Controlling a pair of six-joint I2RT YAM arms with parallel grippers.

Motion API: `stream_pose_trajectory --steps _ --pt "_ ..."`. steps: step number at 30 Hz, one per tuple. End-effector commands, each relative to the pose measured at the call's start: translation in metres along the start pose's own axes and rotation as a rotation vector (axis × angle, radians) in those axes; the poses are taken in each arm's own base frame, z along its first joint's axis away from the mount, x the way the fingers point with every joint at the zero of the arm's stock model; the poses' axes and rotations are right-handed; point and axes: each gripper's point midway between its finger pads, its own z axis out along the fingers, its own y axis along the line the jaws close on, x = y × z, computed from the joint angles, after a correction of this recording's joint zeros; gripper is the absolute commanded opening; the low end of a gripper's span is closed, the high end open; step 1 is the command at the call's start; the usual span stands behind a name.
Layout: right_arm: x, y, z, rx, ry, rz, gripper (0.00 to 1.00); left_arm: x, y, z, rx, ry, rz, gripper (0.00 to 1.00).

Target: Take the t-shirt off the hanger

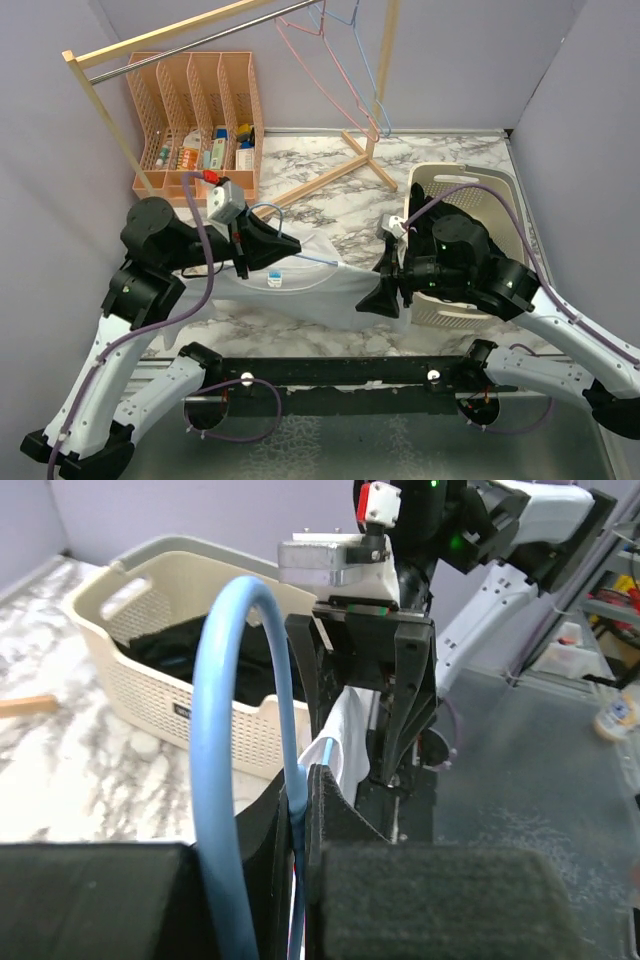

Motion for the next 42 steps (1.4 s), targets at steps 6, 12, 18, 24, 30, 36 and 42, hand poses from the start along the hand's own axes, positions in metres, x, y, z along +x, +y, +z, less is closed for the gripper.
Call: stream_pose_trajectory --steps 6,12,18,24,30,36,42 --pt "-0.002 -0.006 -0.019 0.104 -0.056 -0.004 0.42 -0.051 -0.012 -0.027 -0.162 -0.051 0.196 0.00" --pt "-0.015 -0.045 -0.043 0.388 -0.122 0.035 0.01 -0.068 -0.018 -0.034 -0.197 -0.079 0.230 0.00" --pt "-0.021 -0.109 -0.108 0.935 -0.205 0.221 0.01 -0.090 -0.019 -0.052 -0.307 -0.182 0.295 0.00" --pt "0.011 -0.125 -0.114 1.062 -0.087 0.264 0.01 -0.111 -0.021 -0.077 -0.438 -0.330 0.336 0.00" --pt "0.012 -0.109 -0.067 0.820 -0.046 0.234 0.01 -0.113 -0.028 -0.075 -0.401 -0.368 0.315 0.00" --pt "-0.024 -0.062 -0.044 0.492 -0.115 0.112 0.45 -0.089 -0.017 -0.053 -0.315 -0.304 0.240 0.00" --pt "-0.053 -0.032 -0.068 0.410 -0.182 -0.018 0.51 -0.045 -0.004 -0.027 -0.198 -0.152 0.145 0.00"
